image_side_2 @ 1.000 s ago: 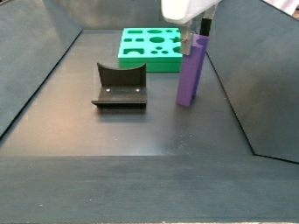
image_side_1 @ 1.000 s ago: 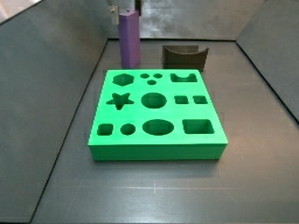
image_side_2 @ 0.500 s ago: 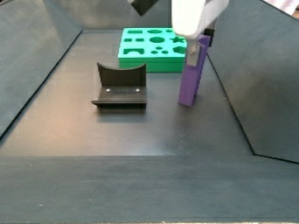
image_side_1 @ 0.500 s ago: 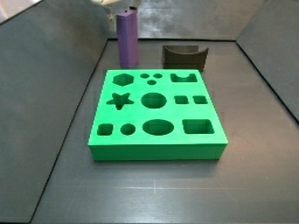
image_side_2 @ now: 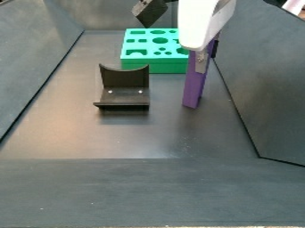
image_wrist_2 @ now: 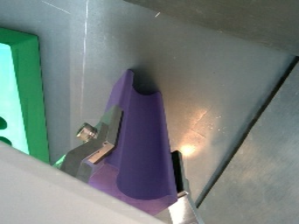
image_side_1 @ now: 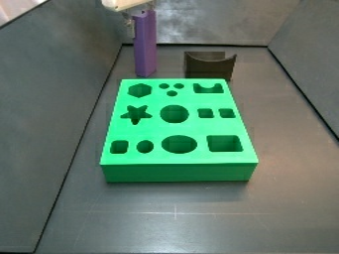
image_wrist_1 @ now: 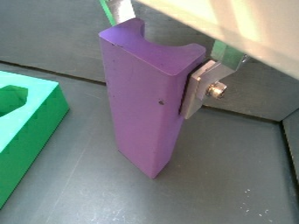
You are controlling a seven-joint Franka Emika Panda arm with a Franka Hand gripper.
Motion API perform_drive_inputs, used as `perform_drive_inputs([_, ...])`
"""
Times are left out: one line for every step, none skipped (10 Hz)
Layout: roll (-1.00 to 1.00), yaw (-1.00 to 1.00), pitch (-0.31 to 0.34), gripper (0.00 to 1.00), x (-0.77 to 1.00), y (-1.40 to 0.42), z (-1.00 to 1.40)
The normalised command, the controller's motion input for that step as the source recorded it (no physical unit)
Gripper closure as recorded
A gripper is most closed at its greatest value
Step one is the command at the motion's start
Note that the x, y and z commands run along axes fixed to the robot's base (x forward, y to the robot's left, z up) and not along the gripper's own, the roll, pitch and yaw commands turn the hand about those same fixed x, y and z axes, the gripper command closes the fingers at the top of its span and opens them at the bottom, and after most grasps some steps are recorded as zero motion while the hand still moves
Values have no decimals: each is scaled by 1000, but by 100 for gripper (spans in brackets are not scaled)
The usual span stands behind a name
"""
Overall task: Pick up the arch object. Move up. Move to above the board. Insert the arch object.
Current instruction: Pick up the arch object.
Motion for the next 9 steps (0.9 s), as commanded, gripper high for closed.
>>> perform_drive_inputs([0,0,0,100,0,0,0])
perform_drive_inputs([0,0,0,100,0,0,0])
perform_drive_inputs([0,0,0,100,0,0,0])
perform_drive_inputs([0,0,0,100,0,0,0])
perform_drive_inputs([0,0,0,100,0,0,0])
perform_drive_inputs([0,0,0,100,0,0,0])
perform_drive_inputs([0,0,0,100,0,0,0])
perform_drive_inputs([0,0,0,100,0,0,0])
perform_drive_inputs([0,0,0,100,0,0,0])
